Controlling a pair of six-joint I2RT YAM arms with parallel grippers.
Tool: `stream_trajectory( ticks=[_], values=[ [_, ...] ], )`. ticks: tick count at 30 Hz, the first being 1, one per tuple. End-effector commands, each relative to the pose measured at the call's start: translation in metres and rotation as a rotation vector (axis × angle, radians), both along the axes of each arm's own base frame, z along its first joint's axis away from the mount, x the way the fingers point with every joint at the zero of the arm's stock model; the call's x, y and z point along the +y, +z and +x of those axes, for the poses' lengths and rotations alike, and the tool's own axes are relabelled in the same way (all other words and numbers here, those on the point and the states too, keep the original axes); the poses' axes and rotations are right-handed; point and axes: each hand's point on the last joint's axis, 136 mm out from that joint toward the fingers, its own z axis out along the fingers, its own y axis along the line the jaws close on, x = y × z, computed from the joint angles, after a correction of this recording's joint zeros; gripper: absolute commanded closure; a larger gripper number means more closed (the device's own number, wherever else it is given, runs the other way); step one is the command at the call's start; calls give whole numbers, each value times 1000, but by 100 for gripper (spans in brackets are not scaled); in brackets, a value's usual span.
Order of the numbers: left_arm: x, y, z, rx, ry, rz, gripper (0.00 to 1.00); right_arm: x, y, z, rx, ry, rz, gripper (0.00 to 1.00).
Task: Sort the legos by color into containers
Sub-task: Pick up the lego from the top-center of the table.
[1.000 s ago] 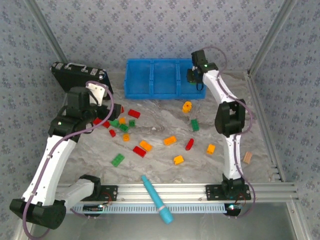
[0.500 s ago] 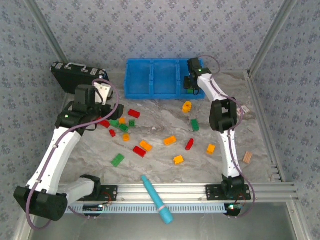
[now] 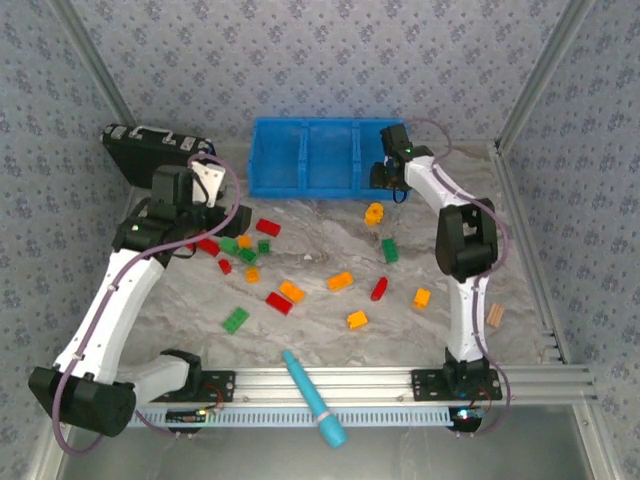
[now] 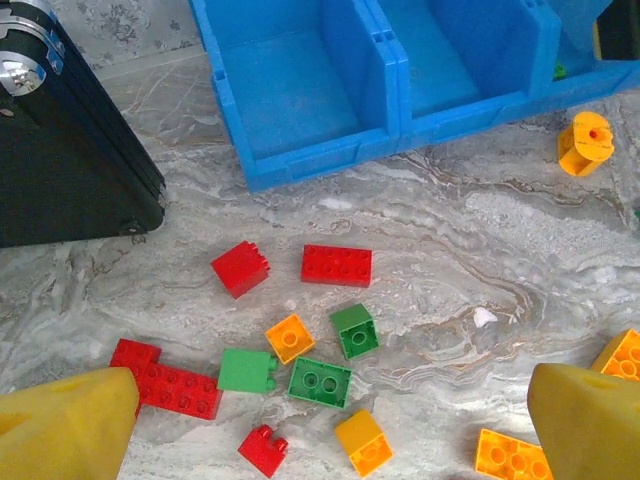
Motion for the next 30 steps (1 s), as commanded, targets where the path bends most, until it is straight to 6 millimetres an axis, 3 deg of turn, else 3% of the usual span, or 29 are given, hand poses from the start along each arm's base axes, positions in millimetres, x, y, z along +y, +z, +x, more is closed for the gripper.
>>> stream_trajectory(
  ticks=[1, 6, 14, 23, 30],
  values=[
    [1, 13, -6, -35, 17, -31, 0, 17, 11, -16, -28, 24, 59, 39],
    [-1, 9, -13, -21, 22, -53, 0, 24, -12, -41, 4, -6, 91, 36],
    [4, 15, -18, -64, 32, -30, 0, 14, -42, -58, 66, -95, 85, 23],
    [5, 5, -18, -54, 22, -4, 0, 17, -73, -50, 124, -117, 67, 20],
    [-1, 6, -20, -51, -8, -24, 0, 12, -86, -46, 159, -135, 34, 29]
  ],
)
